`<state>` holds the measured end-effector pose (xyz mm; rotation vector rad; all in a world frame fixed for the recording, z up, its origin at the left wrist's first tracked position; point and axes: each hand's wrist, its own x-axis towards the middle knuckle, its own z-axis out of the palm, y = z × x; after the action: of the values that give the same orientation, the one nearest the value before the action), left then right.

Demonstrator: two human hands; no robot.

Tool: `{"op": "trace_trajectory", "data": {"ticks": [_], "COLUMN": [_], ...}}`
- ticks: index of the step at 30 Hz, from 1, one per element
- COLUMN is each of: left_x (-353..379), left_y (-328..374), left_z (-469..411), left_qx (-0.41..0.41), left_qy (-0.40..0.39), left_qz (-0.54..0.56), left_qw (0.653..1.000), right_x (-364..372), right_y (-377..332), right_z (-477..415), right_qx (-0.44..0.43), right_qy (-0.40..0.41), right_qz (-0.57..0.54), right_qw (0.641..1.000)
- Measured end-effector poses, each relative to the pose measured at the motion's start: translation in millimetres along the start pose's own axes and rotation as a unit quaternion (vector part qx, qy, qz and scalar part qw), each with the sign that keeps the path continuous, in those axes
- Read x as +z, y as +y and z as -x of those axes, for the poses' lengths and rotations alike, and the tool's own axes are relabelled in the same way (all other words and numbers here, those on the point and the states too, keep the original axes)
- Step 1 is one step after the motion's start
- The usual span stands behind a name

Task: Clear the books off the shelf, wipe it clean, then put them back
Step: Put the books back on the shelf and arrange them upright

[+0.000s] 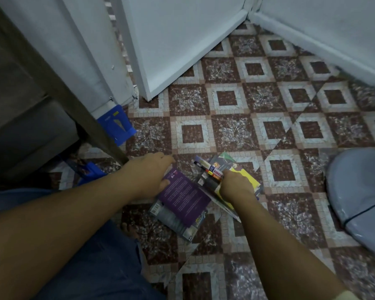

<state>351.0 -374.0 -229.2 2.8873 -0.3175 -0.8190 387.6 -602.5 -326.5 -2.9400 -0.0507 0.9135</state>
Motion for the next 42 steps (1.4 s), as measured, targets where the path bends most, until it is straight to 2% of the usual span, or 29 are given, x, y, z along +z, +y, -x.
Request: {"op": "trace_trajectory", "data": {"ticks": [6, 9, 16, 21, 27, 33, 36, 42], "left_x": [-31, -46, -70, -80, -67, -46, -32, 8], "left_y": [11, 8, -27, -75, -141, -202, -231, -279], "left_z": [45, 76, 170, 246, 320, 373, 387, 393], "left_qx": [-0.041, -0.027, -0.014, -0.053, -0.189, -0.307, -0.357, -0.383], "left_qy": [0.103, 0.137, 0.179, 0.228, 0.335, 0.406, 0.413, 0.429], "left_qz": [-0.03, -0.042, -0.035, -0.024, -0.071, -0.087, -0.097, -0.156], "left_qw": [0.993, 0.989, 0.983, 0.972, 0.92, 0.857, 0.832, 0.803], "right_x": [-75, -115, -173, -181, -179, -146, -127, -88], "right_y": [-56, -86, -162, -223, -301, -396, -440, -501], "right_z": [75, 121, 223, 271, 278, 269, 261, 239], "right_qx": [-0.086, -0.147, -0.261, -0.328, -0.391, -0.504, -0.53, -0.557], "right_qy": [-0.038, -0.065, -0.013, 0.072, 0.206, 0.326, 0.344, 0.329], "right_qz": [0.036, 0.067, 0.134, 0.143, 0.175, 0.146, 0.136, 0.176], "right_qw": [0.995, 0.985, 0.956, 0.931, 0.88, 0.786, 0.763, 0.742]}}
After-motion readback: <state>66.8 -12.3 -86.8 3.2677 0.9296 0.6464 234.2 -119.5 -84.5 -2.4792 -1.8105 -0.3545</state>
